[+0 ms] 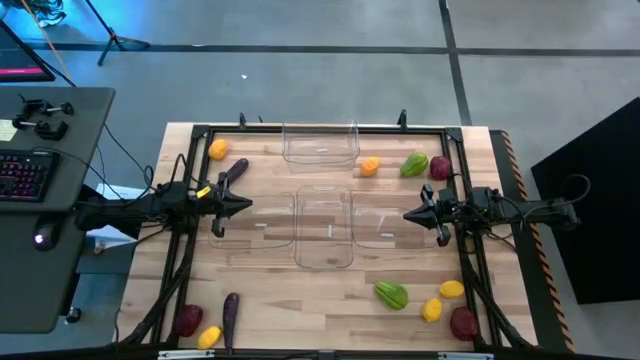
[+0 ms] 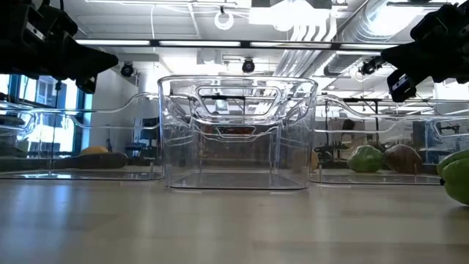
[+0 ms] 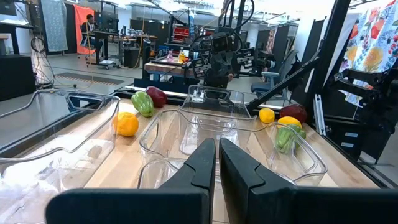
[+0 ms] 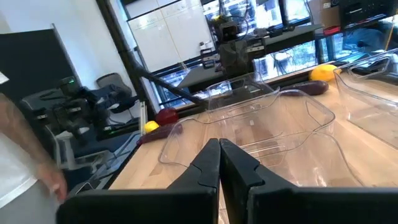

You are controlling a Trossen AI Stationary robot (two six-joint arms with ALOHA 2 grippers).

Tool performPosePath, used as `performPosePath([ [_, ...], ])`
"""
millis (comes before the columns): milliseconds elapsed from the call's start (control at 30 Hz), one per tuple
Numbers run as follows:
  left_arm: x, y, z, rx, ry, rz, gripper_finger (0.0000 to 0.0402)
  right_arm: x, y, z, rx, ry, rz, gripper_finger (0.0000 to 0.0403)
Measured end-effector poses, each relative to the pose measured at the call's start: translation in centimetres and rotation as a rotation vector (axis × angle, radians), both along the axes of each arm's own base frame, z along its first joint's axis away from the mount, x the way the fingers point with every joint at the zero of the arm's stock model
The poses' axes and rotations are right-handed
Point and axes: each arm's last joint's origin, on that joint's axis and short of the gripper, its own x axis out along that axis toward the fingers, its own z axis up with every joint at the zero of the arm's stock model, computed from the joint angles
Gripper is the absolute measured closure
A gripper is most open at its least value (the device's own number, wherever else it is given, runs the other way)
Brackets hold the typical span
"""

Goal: Sort produce into baskets
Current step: Put the chayote into the bottom right transparent bin

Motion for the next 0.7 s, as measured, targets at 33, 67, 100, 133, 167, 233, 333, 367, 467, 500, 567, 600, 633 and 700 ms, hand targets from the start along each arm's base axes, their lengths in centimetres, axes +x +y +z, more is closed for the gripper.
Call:
performPosePath([
  [33,0.0,0.0,0.0,0.0,0.0,0.0,0.0392,0.0,-0.2,0.0,0.003,0.0,-0.047,0.0403],
  [67,0.0,0.0,0.0,0.0,0.0,0.0,0.0392,0.0,-0.3,0.0,0.005,0.0,-0.097,0.0403],
  [100,0.0,0.0,0.0,0.0,0.0,0.0,0.0392,0.0,-0.4,0.0,0.015,-0.003,-0.146,0.0403],
  [133,0.0,0.0,0.0,0.0,0.0,0.0,0.0392,0.0,-0.6,0.1,0.04,-0.014,-0.195,0.0403],
  [167,0.0,0.0,0.0,0.0,0.0,0.0,0.0392,0.0,-0.7,0.3,0.092,-0.036,-0.247,0.0403],
  [233,0.0,0.0,0.0,0.0,0.001,0.0,0.0392,-0.2,-1.1,1.0,0.301,-0.128,-0.34,0.0403],
  [333,0.0,0.0,0.0,0.0,0.0,0.0,0.0392,-0.6,-1.8,1.9,0.607,-0.307,-0.541,0.0403],
  [367,0.0,0.0,0.0,0.0,0.0,0.0,0.0392,-0.8,-2.0,2.0,0.71,-0.365,-0.605,0.0403],
  [467,0.0,0.0,0.0,0.0,0.0,0.0,0.0392,-1.2,-2.5,1.9,0.834,-0.475,-0.808,0.0403],
  [500,0.0,0.0,0.0,0.0,0.0,0.0,0.0392,-1.3,-2.6,1.9,0.832,-0.484,-0.841,0.0403],
  [567,0.0,0.0,0.0,0.0,0.0,0.0,0.0392,-1.3,-2.7,2.2,0.843,-0.506,-0.812,0.0403],
  [600,0.0,0.0,0.0,0.0,0.0,0.0,0.0392,-1.3,-2.6,2.5,0.852,-0.523,-0.751,0.0403],
  [633,0.0,0.0,0.0,0.0,0.0,0.0,0.0392,-1.3,-2.6,2.9,0.851,-0.537,-0.689,0.0403],
  [700,0.0,0.0,0.0,0.0,0.0,0.0,0.0392,-1.3,-2.5,3.6,0.824,-0.543,-0.605,0.0403],
])
